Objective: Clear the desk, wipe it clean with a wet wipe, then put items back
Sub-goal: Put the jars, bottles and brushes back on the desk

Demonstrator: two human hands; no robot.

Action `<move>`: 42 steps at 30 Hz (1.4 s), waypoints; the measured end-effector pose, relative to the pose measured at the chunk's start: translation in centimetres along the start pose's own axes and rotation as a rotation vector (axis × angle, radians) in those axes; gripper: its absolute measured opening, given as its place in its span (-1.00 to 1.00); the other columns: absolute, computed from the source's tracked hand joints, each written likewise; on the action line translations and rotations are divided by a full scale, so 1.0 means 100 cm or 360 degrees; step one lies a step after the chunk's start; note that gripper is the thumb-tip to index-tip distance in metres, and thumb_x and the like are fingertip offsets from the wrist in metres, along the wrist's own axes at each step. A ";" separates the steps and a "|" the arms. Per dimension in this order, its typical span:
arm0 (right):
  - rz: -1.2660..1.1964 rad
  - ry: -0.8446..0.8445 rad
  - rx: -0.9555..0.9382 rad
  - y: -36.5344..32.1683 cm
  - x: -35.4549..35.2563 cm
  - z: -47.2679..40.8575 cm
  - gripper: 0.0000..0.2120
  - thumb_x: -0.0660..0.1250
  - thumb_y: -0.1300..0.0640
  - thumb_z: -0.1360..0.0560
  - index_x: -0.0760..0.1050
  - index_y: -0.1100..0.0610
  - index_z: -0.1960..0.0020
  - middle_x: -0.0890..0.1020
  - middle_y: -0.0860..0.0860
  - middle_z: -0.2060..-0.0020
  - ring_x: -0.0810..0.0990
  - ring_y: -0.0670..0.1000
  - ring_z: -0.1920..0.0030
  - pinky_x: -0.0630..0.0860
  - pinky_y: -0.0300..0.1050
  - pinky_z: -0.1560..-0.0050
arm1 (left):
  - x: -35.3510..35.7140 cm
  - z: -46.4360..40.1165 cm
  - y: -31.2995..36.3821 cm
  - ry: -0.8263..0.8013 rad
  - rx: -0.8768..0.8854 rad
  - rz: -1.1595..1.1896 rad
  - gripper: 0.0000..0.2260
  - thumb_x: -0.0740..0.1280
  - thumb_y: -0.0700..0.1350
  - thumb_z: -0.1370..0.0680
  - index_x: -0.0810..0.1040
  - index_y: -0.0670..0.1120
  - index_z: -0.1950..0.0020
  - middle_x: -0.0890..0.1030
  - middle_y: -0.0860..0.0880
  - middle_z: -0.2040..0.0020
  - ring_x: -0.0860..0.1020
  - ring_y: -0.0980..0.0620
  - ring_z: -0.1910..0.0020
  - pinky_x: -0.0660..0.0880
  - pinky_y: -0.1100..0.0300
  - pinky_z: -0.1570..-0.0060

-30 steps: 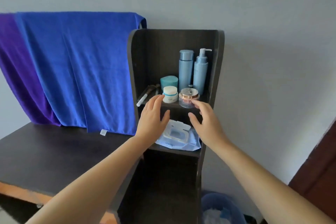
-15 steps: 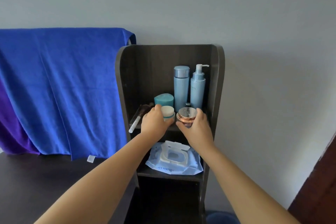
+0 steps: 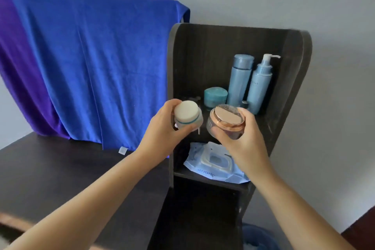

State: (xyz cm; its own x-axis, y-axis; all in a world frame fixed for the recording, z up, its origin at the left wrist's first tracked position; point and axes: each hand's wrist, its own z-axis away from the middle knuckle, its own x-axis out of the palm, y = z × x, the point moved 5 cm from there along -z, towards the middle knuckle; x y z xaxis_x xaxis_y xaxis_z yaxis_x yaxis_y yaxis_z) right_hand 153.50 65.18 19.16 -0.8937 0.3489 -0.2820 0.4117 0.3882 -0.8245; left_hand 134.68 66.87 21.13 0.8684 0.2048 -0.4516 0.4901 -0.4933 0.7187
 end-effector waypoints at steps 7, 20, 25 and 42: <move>-0.0256 -0.0512 0.0106 -0.002 0.117 0.051 -0.52 0.52 0.08 -0.30 0.41 0.01 -0.14 0.59 -0.14 -0.01 0.56 -0.27 0.00 0.41 -0.48 0.04 | -0.068 0.043 -0.125 0.0086 -0.0433 -0.0092 -0.59 0.50 -0.04 -0.34 0.40 0.08 -0.09 0.54 0.21 0.01 0.52 0.24 0.00 0.39 0.49 0.10; 0.0259 -0.0013 0.0932 0.194 0.323 0.056 -0.52 0.56 0.07 -0.24 0.44 0.13 -0.06 0.54 0.01 0.04 0.57 -0.03 0.05 0.47 -0.24 0.03 | -0.021 0.033 -0.382 -0.0615 -0.0816 -0.0178 -0.57 0.43 0.09 -0.40 0.36 -0.02 -0.15 0.48 0.03 -0.11 0.47 0.03 -0.09 0.42 0.18 0.00; 0.0461 0.0227 0.0979 0.223 0.334 0.050 -0.40 0.55 0.15 -0.25 0.38 0.22 -0.20 0.49 0.08 -0.09 0.49 -0.03 -0.06 0.36 -0.30 -0.08 | 0.011 0.021 -0.414 -0.0718 -0.0707 -0.0199 -0.52 0.39 0.04 -0.45 0.33 -0.10 -0.26 0.44 -0.03 -0.24 0.39 -0.03 -0.24 0.38 0.13 -0.07; 0.0525 -0.0145 0.0454 0.091 0.278 0.023 -0.44 0.34 0.06 -0.45 0.27 0.18 -0.38 0.35 0.00 -0.31 0.28 -0.42 -0.20 0.24 -0.50 -0.22 | -0.031 -0.032 -0.283 -0.0279 -0.0146 0.0204 -0.62 0.31 -0.09 -0.51 0.31 0.01 -0.30 0.45 0.04 -0.10 0.47 0.03 -0.09 0.40 0.15 -0.12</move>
State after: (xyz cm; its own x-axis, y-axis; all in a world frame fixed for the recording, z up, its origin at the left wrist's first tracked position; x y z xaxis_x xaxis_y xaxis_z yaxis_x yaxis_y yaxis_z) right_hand 131.93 76.48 2.73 -0.7400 0.3331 -0.5843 0.6234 0.0136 -0.7818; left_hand 118.33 82.85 3.89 0.9014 -0.0084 -0.4329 0.3886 -0.4253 0.8174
